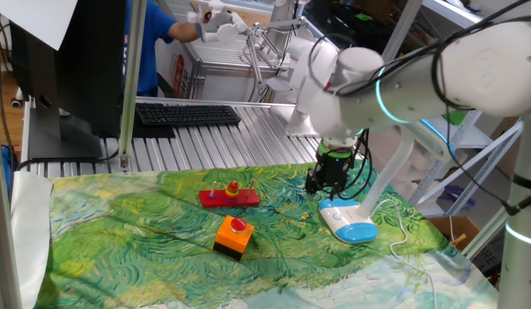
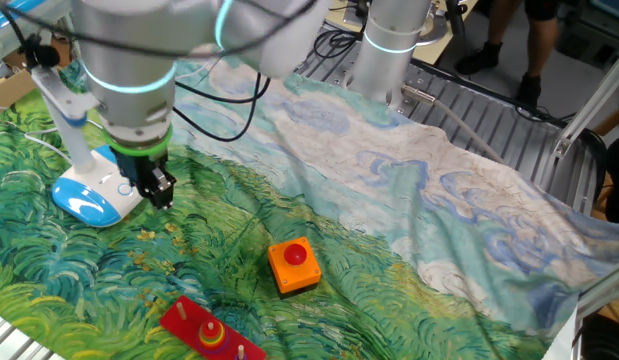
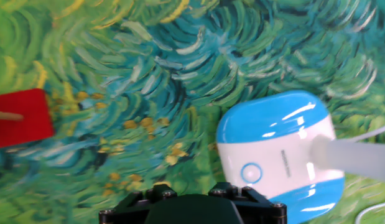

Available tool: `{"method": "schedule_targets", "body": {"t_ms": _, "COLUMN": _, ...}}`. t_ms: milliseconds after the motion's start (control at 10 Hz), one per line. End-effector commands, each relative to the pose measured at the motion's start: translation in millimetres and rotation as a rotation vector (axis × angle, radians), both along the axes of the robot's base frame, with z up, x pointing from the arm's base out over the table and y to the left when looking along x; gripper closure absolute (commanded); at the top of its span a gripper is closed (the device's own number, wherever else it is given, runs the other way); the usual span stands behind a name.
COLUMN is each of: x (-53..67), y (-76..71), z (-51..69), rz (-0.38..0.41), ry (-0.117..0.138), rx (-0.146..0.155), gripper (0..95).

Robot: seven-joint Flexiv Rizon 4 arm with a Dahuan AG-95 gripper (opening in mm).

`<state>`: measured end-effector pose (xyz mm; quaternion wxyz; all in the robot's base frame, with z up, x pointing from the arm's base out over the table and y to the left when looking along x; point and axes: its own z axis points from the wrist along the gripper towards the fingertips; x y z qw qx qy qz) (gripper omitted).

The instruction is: Turn off the desk lamp by pressing the button

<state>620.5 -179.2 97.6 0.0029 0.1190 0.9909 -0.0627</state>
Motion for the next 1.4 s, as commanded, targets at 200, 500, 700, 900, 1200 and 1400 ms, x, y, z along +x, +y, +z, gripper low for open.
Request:
{"method": "schedule_targets", "body": {"t_ms": 200, "x": -0.6, "y": 19.6, "z": 16.1, "rz": -0.038, "ry": 0.01, "rx": 0.034, "gripper": 76.0}}
{"method": "schedule_targets", "body": {"t_ms": 500, "x": -1.6, "y": 27.4, "z": 27.7, "rz": -0.072, "ry": 0.018, "rx": 0.047, "gripper": 95.0}}
{"method": "schedule_targets", "body": {"t_ms": 700, "x": -1.6, "y": 24.5, "z": 33.3, "rz": -0.105, "ry": 0.05, "rx": 0.074, "gripper": 95.0}}
{"method": "schedule_targets", "body": {"t_ms": 900, "x": -2.0, "y": 23.4, "z": 34.6, "rz": -0.161, "ry": 0.084, "rx": 0.071, "gripper": 95.0}}
{"method": "schedule_targets", "body": {"t_ms": 1200, "x": -7.6, "y": 20.5, "z": 37.8, "rz": -0.286, "ry": 0.082, "rx": 0.065, "gripper": 95.0}}
{"method": "schedule_targets", "body": {"t_ms": 1400, "x": -10.6, "y": 17.8, "z": 40.6, "rz": -0.328, "ry": 0.08, "rx": 0.064, "gripper": 95.0}}
